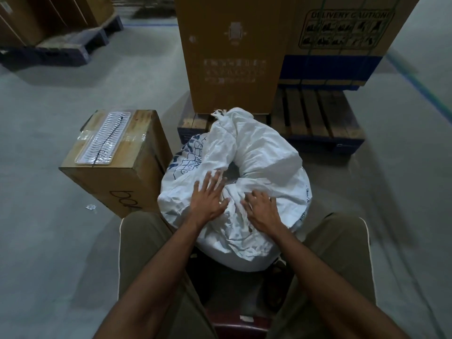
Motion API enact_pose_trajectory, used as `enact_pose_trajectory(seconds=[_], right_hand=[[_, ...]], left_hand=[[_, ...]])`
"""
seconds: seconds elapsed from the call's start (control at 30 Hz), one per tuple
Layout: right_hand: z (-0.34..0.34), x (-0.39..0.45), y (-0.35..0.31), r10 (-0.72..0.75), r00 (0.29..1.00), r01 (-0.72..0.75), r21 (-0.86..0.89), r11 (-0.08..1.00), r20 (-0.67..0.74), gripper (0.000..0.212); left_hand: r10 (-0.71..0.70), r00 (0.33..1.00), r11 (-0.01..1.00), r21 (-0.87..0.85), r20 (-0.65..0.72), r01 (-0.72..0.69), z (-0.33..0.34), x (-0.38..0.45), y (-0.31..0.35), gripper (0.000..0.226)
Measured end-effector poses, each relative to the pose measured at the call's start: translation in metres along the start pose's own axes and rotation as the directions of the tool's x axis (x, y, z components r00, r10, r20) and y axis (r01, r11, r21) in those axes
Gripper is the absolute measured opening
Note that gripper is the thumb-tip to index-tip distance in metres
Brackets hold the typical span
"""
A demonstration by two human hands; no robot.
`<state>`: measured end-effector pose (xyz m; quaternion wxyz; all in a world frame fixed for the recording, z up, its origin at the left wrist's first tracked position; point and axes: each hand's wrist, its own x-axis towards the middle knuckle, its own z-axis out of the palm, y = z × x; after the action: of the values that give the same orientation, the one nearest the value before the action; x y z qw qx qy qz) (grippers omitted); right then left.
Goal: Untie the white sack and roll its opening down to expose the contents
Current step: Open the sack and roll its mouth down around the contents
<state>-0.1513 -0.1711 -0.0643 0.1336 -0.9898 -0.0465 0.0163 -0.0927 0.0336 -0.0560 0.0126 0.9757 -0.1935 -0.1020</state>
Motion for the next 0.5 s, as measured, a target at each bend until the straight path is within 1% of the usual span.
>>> enact_pose_trajectory(seconds=[0.03,0.07,0.1,0.17,0.2,0.23,0.27,0.3,0.33,0.37,0.4,0.43,0.47,0.5], right_hand=[[0.0,0.008,0.001,-0.016,0.999,0.016,0.0,1.0,-0.051,0.043],[0.001,0.015,0.003,-0.041,0.997,0.04,-0.009,0.999,-0.068,0.048],[0.002,0.022,0.007,-0.07,0.997,0.069,-0.026,0.997,-0.045,0.056],[0.004,0.027,0.015,-0.101,0.993,0.107,-0.092,0.99,0.069,0.067],[0.006,0.027,0.022,-0.076,0.989,0.092,-0.121,0.988,0.128,0.069],[0.008,0.025,0.029,-0.03,0.983,0.057,-0.144,0.988,0.183,0.068],[0.008,0.022,0.035,0.026,0.977,0.007,-0.154,0.988,0.211,0.067],[0.01,0.019,0.041,0.088,0.975,-0.057,-0.153,0.987,0.202,0.067],[0.01,0.017,0.045,0.144,0.976,-0.119,-0.152,0.981,0.164,0.068],[0.008,0.018,0.045,0.181,0.978,-0.164,-0.149,0.975,0.103,0.068],[0.006,0.022,0.044,0.189,0.982,-0.183,-0.14,0.973,0.025,0.068],[0.004,0.028,0.04,0.165,0.984,-0.173,-0.125,0.977,-0.068,0.065],[0.002,0.035,0.037,0.121,0.979,-0.14,-0.11,0.984,-0.163,0.06],[0.001,0.044,0.034,0.065,0.964,-0.094,-0.105,0.99,-0.256,0.051]], left_hand=[[-0.03,0.999,0.999,-0.035,0.039,0.032,0.004,-0.002,-0.001,0.078],[-0.046,0.995,0.997,-0.057,0.092,0.051,0.005,-0.003,-0.001,0.079],[-0.049,0.988,0.996,-0.062,0.145,0.059,0.004,-0.002,-0.003,0.08],[-0.054,0.967,0.997,-0.045,0.248,0.067,-0.005,0.004,-0.01,0.081],[-0.056,0.958,0.996,-0.053,0.28,0.073,-0.012,0.009,-0.014,0.078],[-0.059,0.961,0.992,-0.095,0.269,0.087,-0.021,0.014,-0.018,0.072],[-0.07,0.978,0.982,-0.16,0.198,0.103,-0.029,0.019,-0.021,0.064],[-0.094,0.992,0.972,-0.208,0.087,0.11,-0.037,0.023,-0.021,0.053],[-0.118,0.992,0.973,-0.206,-0.052,0.105,-0.042,0.028,-0.02,0.041],[-0.124,0.973,0.983,-0.155,-0.193,0.094,-0.046,0.033,-0.018,0.031],[-0.101,0.953,0.994,-0.072,-0.285,0.084,-0.046,0.04,-0.016,0.027],[-0.073,0.941,0.997,-0.002,-0.33,0.077,-0.045,0.047,-0.012,0.032],[-0.065,0.939,0.997,0.015,-0.339,0.075,-0.043,0.055,-0.009,0.043],[-0.08,0.939,0.997,-0.018,-0.335,0.079,-0.042,0.063,-0.007,0.058]])
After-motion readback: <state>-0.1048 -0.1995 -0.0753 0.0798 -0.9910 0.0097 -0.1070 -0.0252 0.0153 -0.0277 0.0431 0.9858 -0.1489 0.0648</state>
